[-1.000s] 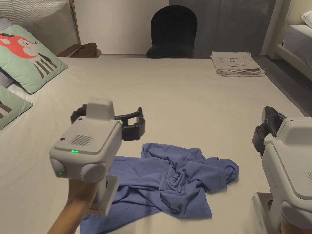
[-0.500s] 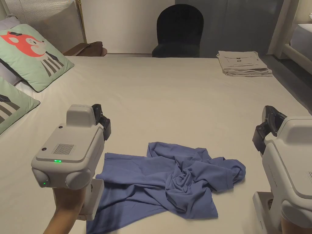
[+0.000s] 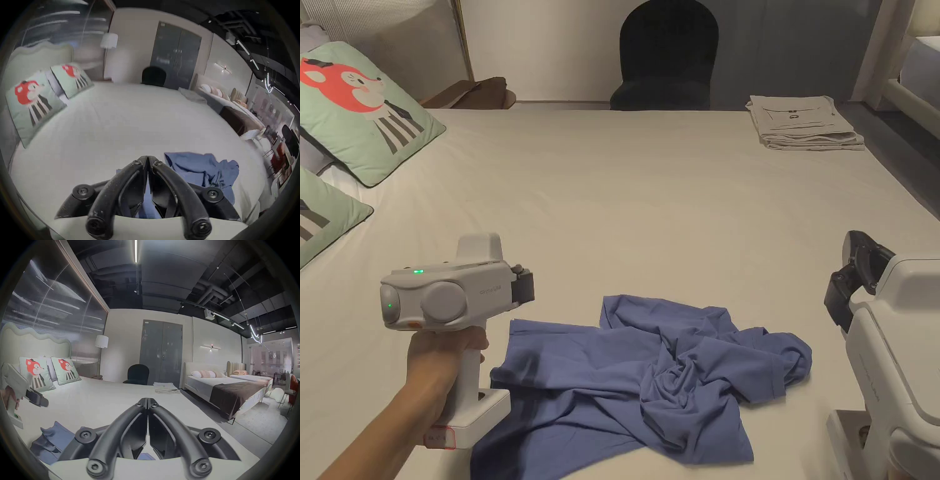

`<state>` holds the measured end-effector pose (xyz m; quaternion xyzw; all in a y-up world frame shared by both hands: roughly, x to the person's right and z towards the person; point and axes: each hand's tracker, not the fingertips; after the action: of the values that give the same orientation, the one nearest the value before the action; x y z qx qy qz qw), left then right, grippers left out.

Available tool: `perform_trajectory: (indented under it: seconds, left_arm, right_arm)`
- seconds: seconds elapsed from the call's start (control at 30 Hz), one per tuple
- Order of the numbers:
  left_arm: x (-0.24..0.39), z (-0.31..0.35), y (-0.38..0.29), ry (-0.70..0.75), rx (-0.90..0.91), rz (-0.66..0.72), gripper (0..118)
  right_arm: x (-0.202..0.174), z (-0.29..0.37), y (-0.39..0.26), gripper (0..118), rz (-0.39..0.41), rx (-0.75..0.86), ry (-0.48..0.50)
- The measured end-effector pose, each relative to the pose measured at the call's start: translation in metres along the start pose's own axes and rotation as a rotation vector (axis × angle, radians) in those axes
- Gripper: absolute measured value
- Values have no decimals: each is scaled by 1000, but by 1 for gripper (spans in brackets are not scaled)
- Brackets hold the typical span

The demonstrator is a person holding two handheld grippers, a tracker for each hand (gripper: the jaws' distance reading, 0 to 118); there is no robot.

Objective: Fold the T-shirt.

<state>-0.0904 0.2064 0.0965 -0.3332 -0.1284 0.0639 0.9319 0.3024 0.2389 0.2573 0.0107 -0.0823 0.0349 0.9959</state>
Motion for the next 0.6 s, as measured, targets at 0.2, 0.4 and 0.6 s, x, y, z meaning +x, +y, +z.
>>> perform_trajectory:
  seconds: [0.2,0.4,0.6]
  left_arm:
    - [-30,-76,4,90,-178,35,19]
    - [-32,-118,-12,185,-246,-26,106]
    - [-35,-143,-30,145,-314,6,69]
  right_arm:
    - [1,-23,-16,0,0,-45,-11]
    - [4,-43,-36,0,16,-99,-26]
    - [5,-54,-50,0,6,-146,-33]
